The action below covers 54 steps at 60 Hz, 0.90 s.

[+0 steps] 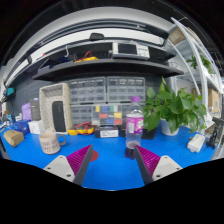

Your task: Pour water

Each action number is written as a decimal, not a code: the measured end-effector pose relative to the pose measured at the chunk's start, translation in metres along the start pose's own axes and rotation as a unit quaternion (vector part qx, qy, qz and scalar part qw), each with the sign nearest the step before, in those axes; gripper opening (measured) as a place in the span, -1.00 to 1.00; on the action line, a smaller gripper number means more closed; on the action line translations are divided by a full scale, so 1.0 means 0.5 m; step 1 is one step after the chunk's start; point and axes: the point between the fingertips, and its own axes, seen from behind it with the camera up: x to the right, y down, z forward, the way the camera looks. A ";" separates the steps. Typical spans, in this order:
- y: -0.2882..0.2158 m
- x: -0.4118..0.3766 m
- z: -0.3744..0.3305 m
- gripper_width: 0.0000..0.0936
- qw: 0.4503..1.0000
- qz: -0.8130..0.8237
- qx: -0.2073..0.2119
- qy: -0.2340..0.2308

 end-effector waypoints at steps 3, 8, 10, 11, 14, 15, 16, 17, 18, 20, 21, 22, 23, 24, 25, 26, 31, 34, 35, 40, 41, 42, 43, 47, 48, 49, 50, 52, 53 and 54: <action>0.005 0.044 0.017 0.81 1.000 0.004 0.001 0.010; 0.001 0.097 0.058 0.83 1.000 0.007 0.004 0.025; -0.003 0.113 0.078 0.83 1.000 0.007 0.007 0.028; -0.006 0.120 0.089 0.83 0.999 0.006 0.009 0.030; -0.015 0.141 0.120 0.83 0.999 0.006 0.016 0.036; -0.018 0.147 0.130 0.83 0.999 0.005 0.017 0.038; -0.020 0.153 0.141 0.83 0.999 0.004 0.018 0.040; -0.023 0.158 0.152 0.83 0.999 0.002 0.019 0.041; -0.024 0.163 0.163 0.83 0.999 0.002 0.019 0.043; -0.026 0.171 0.184 0.83 0.999 0.002 0.017 0.045; -0.027 0.174 0.194 0.83 0.999 0.002 0.016 0.045; -0.029 0.175 0.205 0.83 0.999 0.002 0.015 0.044; -0.030 0.177 0.215 0.82 0.999 0.002 0.015 0.044; -0.031 0.178 0.223 0.82 0.999 0.002 0.014 0.044; -0.032 0.178 0.231 0.82 0.999 0.002 0.012 0.043; -0.033 0.179 0.238 0.82 0.999 0.002 0.011 0.043; -0.051 0.180 0.265 0.71 0.999 -0.003 0.019 0.046; -0.061 0.182 0.276 0.61 0.998 -0.011 0.024 0.052; -0.064 0.183 0.279 0.50 0.998 -0.014 0.025 0.055; -0.071 0.171 0.292 0.23 0.998 -0.030 0.026 0.054; -0.070 0.167 0.295 0.12 0.998 -0.033 0.025 0.051; -0.069 0.163 0.297 0.10 0.998 -0.035 0.023 0.048; -0.069 0.160 0.298 0.10 0.998 -0.037 0.022 0.047; -0.068 0.155 0.300 -0.04 0.998 -0.046 0.019 0.045; -0.068 0.152 0.298 -0.07 0.997 -0.049 0.018 0.049; -0.069 0.152 0.299 -0.12 0.997 -0.052 0.018 0.049; -0.069 0.151 0.298 -0.16 0.997 -0.054 0.017 0.049; -0.070 0.148 0.299 -0.25 0.997 -0.057 0.018 0.048; -0.070 0.148 0.298 -0.25 0.997 -0.058 0.018 0.049; -0.070 0.148 0.298 -0.27 0.997 -0.061 0.018 0.050</action>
